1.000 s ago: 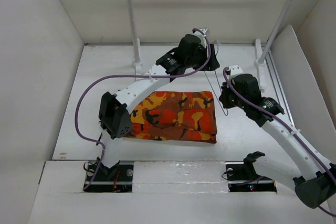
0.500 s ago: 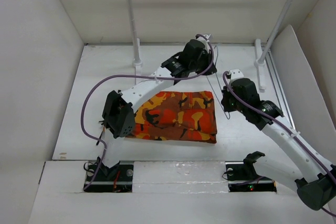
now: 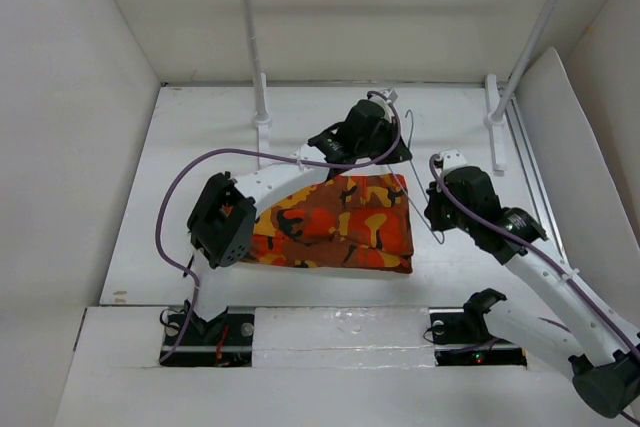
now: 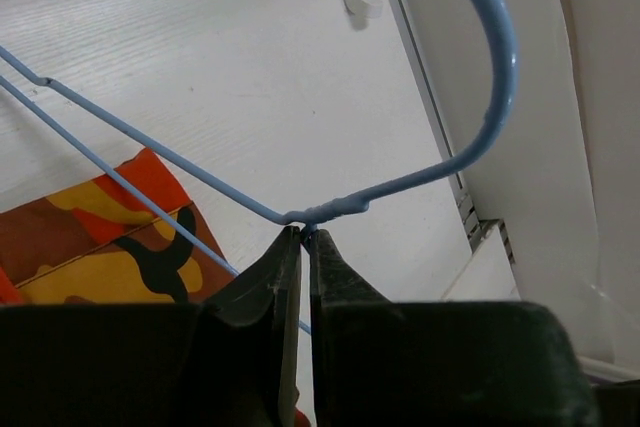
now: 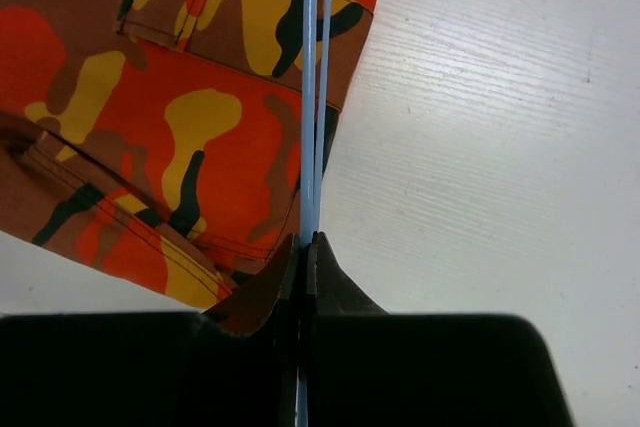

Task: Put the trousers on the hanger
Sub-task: Pick up the hanger from the clothesline.

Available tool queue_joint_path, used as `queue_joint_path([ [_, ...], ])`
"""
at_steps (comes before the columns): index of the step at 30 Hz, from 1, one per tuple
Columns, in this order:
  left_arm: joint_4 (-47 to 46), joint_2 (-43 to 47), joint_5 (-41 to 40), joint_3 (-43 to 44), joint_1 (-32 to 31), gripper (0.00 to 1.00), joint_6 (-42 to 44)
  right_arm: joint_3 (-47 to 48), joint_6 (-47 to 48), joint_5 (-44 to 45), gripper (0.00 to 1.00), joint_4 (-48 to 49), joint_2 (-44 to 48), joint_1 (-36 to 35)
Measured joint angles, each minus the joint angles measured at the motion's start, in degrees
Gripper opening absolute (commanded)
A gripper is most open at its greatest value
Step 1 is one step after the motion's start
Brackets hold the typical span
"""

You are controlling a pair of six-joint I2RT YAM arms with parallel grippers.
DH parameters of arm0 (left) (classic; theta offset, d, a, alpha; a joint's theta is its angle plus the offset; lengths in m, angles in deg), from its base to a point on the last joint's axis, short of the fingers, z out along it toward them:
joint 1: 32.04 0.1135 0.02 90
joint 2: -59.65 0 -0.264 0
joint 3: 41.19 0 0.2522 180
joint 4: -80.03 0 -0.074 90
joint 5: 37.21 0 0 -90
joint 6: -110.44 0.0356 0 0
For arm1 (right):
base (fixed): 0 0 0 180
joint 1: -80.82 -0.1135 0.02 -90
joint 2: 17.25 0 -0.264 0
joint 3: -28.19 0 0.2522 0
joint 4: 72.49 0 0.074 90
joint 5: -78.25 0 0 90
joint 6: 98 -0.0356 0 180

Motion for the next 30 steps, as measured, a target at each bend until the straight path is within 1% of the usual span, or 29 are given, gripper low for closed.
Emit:
queue_joint_path([
  [2,0.42,-0.07,0.55,-0.28,0.04,0.15,-0.07,-1.2,-0.07,-0.04,0.0,0.59,-0.09,-0.02],
  [3,0.7,-0.22,0.85,-0.28,0.04,0.27,-0.07,-1.75,-0.11,-0.09,0.0,0.74,-0.07,-0.17],
  [6,1.53,-0.76,2.01,-0.28,-0.02,0.39,-0.61,-2.67,-0.24,-0.04,0.0,1.14,-0.44,-1.01],
  [7,1.6,-0.96,2.23,-0.35,-0.13,0.39,-0.74,-2.67,-0.24,0.0,0.0,1.38,-0.79,-1.22],
  [8,1.62,-1.11,2.34,-0.39,-0.13,0.38,-0.94,-2.67,-0.24,0.02,0.0,1.66,-1.25,-1.46],
  [9,1.62,-1.11,2.34,-0.39,-0.13,0.23,-0.94,-2.67,-0.26,0.09,0.0,2.05,-1.79,-1.79],
  [10,1.62,-1.6,2.54,-0.39,-0.17,0.23,-1.18,-2.67,-0.26,0.28,0.0,2.4,-2.67,-2.25],
  [12,2.23,-1.97,1.86,-0.39,-0.15,0.16,-1.22,-2.64,-0.5,1.18,0.0,2.43,-3.58,-3.15],
  [13,2.67,-2.21,1.73,-0.39,-0.11,0.07,-1.22,-2.64,-0.59,1.66,0.0,2.43,-3.98,-3.52],
  [14,2.93,-2.4,1.46,-0.39,-0.02,0.0,-1.29,-2.64,-0.68,2.05,0.0,2.49,-4.28,-3.78],
  [15,2.91,-2.58,1.6,-0.39,0.0,0.0,-1.79,-2.64,-0.81,2.08,0.0,2.47,-4.5,-3.91],
  [16,2.86,-2.58,1.49,-0.39,-0.04,0.0,-2.21,-2.64,-0.94,2.16,0.04,2.47,-4.68,-4.15],
  [18,2.86,-2.56,1.11,-0.46,-0.13,0.0,-2.67,-2.64,-1.18,2.38,0.22,2.08,-4.74,-4.52],
  [19,2.23,-2.56,1.16,-0.83,-0.17,0.0,-2.97,-2.64,-1.01,2.34,0.33,1.84,-4.68,-4.5],
  [20,0.74,-2.21,1.05,-2.08,-0.26,0.0,-2.91,-2.64,-0.74,1.92,0.5,1.53,-4.59,-4.5],
  [21,-0.81,-1.38,0.94,-4.26,-0.26,0.0,-2.97,-2.64,-0.31,1.51,0.56,0.92,-4.37,-4.46],
  [23,-3.13,0.83,1.14,-9.46,-0.24,0.0,-3.5,-2.27,1.57,-0.55,0.61,-0.85,-3.76,-3.89],
  [27,-13.0,6.25,1.53,-22.16,-0.13,0.0,-7.5,2.03,5.64,-5.31,0.61,-4.76,-3.91,0.33],
  [30,-20.85,7.56,2.14,-27.69,-0.44,0.0,-10.49,5.35,7.74,-8.85,0.6,-4.52,-4.33,3.56],
])
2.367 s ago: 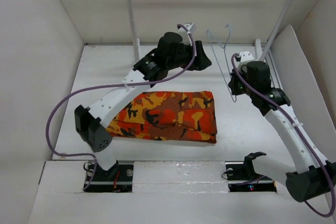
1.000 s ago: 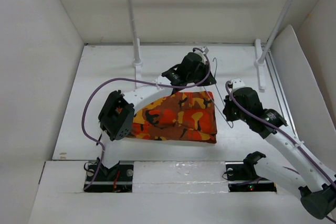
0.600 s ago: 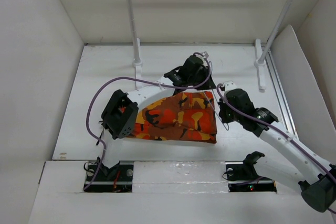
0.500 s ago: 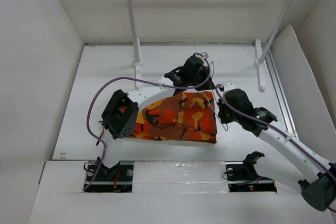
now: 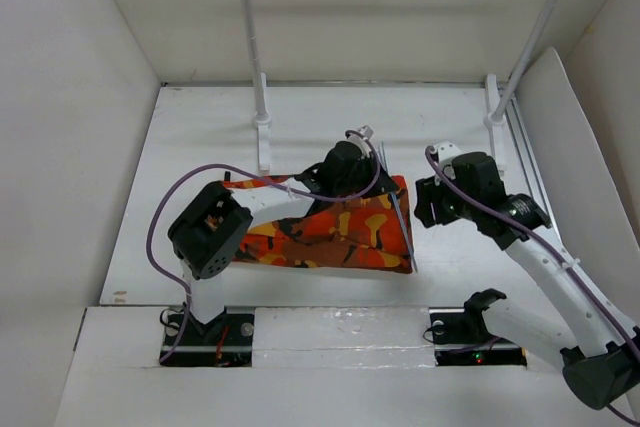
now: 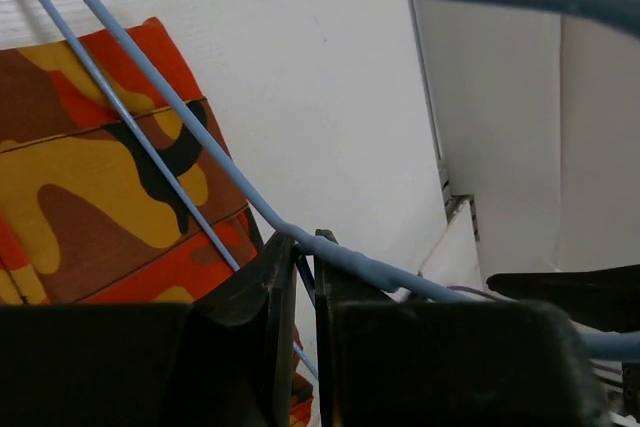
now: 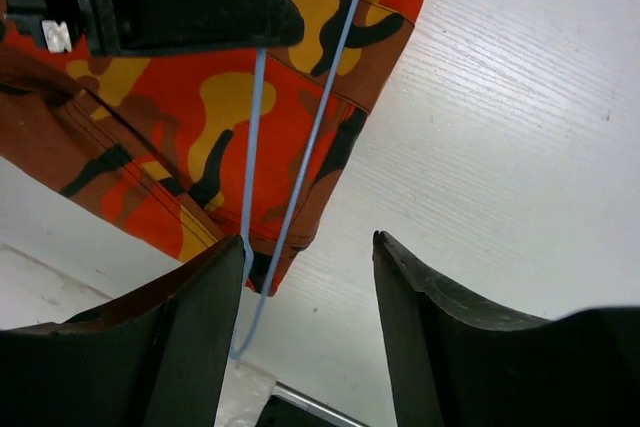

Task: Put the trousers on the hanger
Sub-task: Pick up the hanger from the clothesline, then place the trousers on the hanger.

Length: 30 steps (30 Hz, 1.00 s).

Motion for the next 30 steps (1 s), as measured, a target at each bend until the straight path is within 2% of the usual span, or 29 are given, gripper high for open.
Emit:
queue_joint_path([
  [1,-2.05,0.0,0.22,-1.03,-0.2,0.0,-0.59,0.33,0.44,-0.92,0.58,0.44,-0.04,0.74],
  [3,-6.08,-0.02,0.74,-2.91,-0.57,0.0,-1.7,0.33,1.31,-2.91,0.44,0.83,-0.26,1.92],
  [4,-7.34,-0.04,0.94,-3.23,-0.85,0.0,-1.9,0.26,1.49,-3.85,0.3,0.96,-0.48,2.25],
  [5,-8.33,-0.04,1.07,-3.23,-1.2,0.0,-2.01,0.17,1.92,-4.37,0.24,1.16,-0.59,2.32],
  [6,-9.42,-0.04,1.18,-3.23,-1.6,0.0,-2.01,0.11,1.62,-4.59,0.14,1.31,-0.61,2.34],
  [7,-10.62,-0.04,1.33,-3.21,-2.05,0.0,-1.99,-0.15,1.92,-5.31,0.13,1.84,-0.61,2.38],
  [8,-11.26,-0.02,1.42,-3.08,-2.69,0.0,-1.75,-0.44,2.08,-5.57,0.0,2.36,-0.5,2.54],
  [14,-13.88,-0.04,3.1,-2.99,-5.81,0.0,0.66,-3.52,2.36,-6.6,0.0,4.98,-0.04,3.72],
  [19,-14.32,-0.24,4.74,-2.99,-6.03,0.0,3.72,-7.34,1.27,-5.7,0.0,7.91,1.05,5.27],
  [24,-15.47,-1.68,3.93,-3.74,-6.03,0.0,4.2,-13.88,-0.79,-9.05,0.11,16.22,0.92,8.96],
  [30,-15.58,-2.34,0.74,-9.4,-6.08,0.0,3.85,-18.43,-1.33,-13.9,0.17,25.05,-5.92,9.09],
])
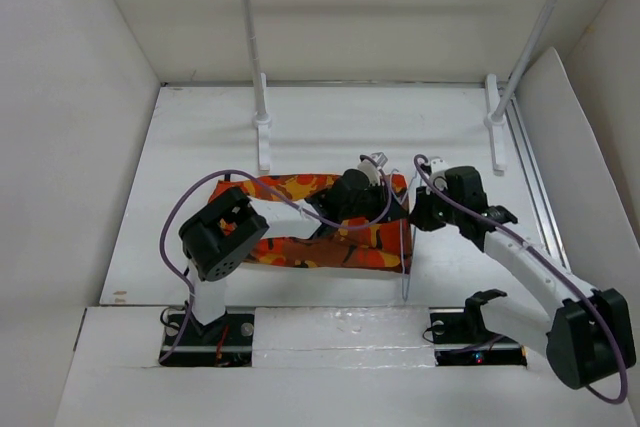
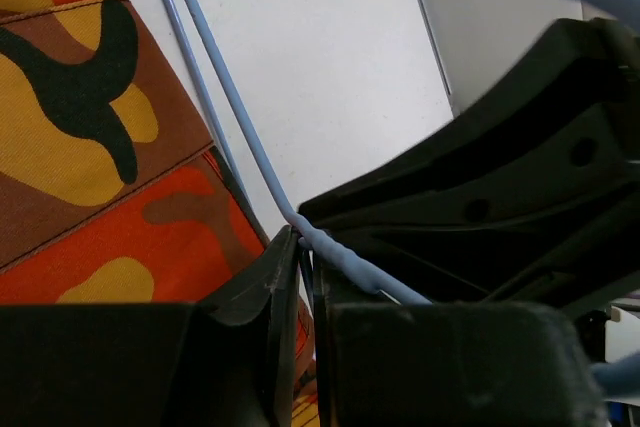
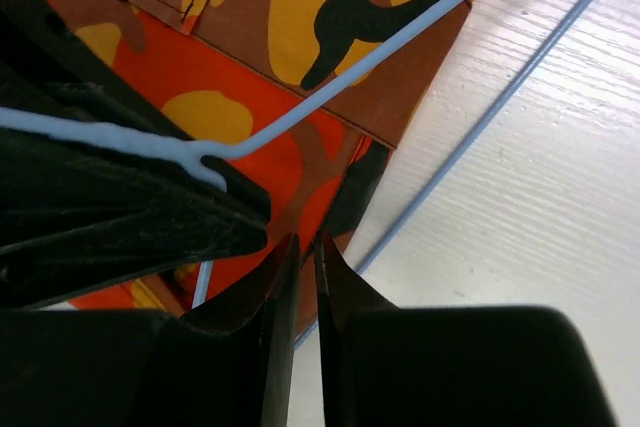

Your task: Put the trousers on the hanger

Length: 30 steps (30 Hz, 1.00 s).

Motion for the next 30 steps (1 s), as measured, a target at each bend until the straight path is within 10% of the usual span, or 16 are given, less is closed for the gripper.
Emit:
queue_joint_path([
  [18,0.07,-0.5,-5.29,-0.72,-0.83,0.0,-0.44,-3.32,-2.25,1.31,0.58,15.76,-16.87,0.63],
  [24,0.5,-0.5,-6.23,-0.72,-0.83,0.0,-0.07,-5.01,-2.78,-1.92,0.38,21.09,-19.08,0.52],
  [27,0.79,-0.5,-6.86,-0.72,-0.83,0.0,0.15,-6.1,-2.86,-4.26,0.01,23.63,-19.41,0.76],
  [30,1.2,-0.44,-7.74,-0.72,-0.83,0.0,0.48,-6.43,-3.04,-6.69,0.0,23.12,-18.51,1.36],
])
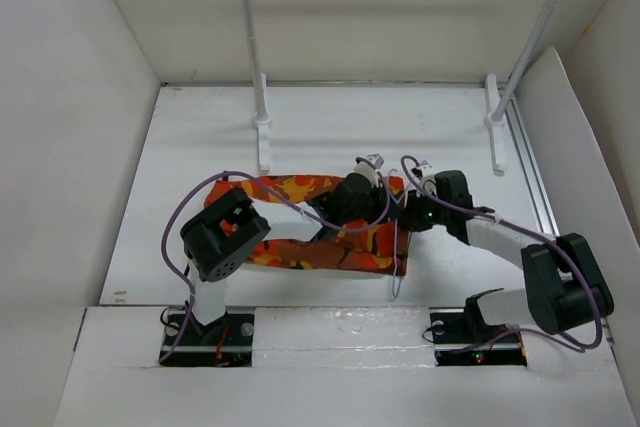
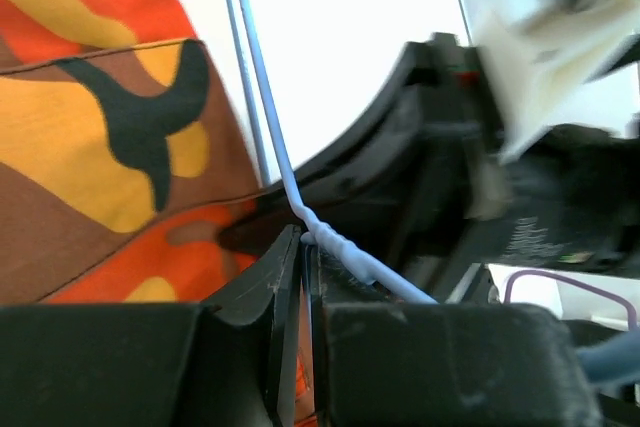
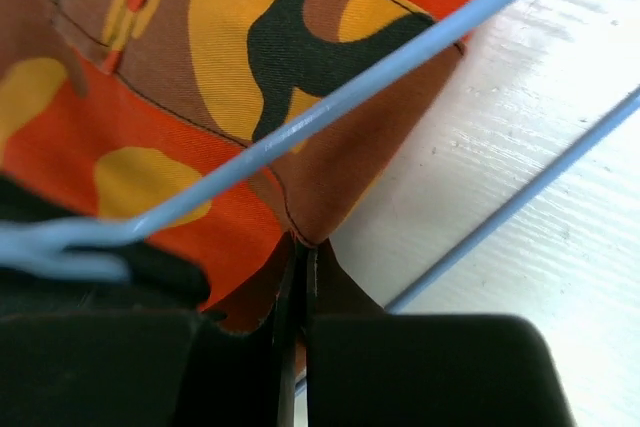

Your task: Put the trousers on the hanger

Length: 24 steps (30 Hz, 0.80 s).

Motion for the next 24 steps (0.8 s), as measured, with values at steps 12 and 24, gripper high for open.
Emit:
queue_joint_path([
  [12,2.47,6.84,-3.74,-10.12,5.42,0.0,2.64,2.89,1.31,-3.56,0.0,-15.98,17.62,15.52],
  [24,9.64,19.63,-10.29,-18.95,10.36,0.0,5.27,3.13,5.35,-4.39,0.0,-21.57,16.06,26.88],
])
